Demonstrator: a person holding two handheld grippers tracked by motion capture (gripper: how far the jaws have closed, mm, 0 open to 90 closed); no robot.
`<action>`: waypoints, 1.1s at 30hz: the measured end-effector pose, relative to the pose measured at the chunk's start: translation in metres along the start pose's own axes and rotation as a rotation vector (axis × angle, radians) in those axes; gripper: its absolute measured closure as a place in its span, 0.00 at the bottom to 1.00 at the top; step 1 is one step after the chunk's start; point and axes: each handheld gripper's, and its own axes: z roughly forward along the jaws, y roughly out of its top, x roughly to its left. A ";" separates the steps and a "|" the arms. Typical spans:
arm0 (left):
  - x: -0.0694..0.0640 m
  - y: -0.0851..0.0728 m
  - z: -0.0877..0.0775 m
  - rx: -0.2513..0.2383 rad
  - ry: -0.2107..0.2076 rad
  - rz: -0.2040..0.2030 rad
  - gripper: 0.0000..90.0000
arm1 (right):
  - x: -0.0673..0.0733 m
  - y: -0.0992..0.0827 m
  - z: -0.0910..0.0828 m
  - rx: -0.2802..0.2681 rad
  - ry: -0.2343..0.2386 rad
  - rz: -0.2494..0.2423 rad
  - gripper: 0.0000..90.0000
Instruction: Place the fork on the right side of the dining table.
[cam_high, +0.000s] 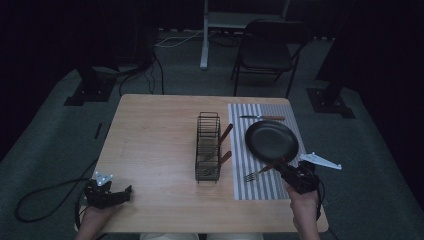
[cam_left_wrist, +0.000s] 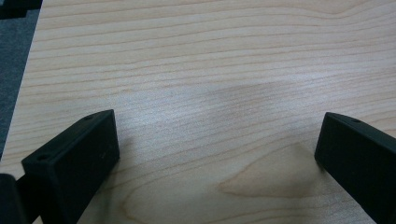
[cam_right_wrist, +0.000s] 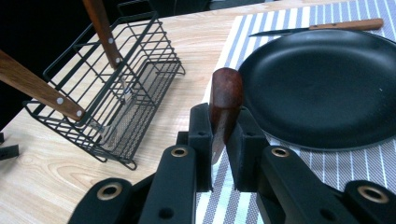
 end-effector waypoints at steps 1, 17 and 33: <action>0.000 0.000 0.000 0.000 0.000 0.000 0.00 | -0.001 -0.001 0.000 -0.001 -0.002 0.007 0.90; 0.000 0.000 0.000 -0.002 0.000 -0.002 0.00 | -0.013 -0.015 0.000 -0.001 -0.035 0.023 0.76; 0.000 0.000 0.000 -0.002 0.000 -0.002 0.00 | -0.032 -0.026 0.002 0.047 -0.115 -0.023 0.66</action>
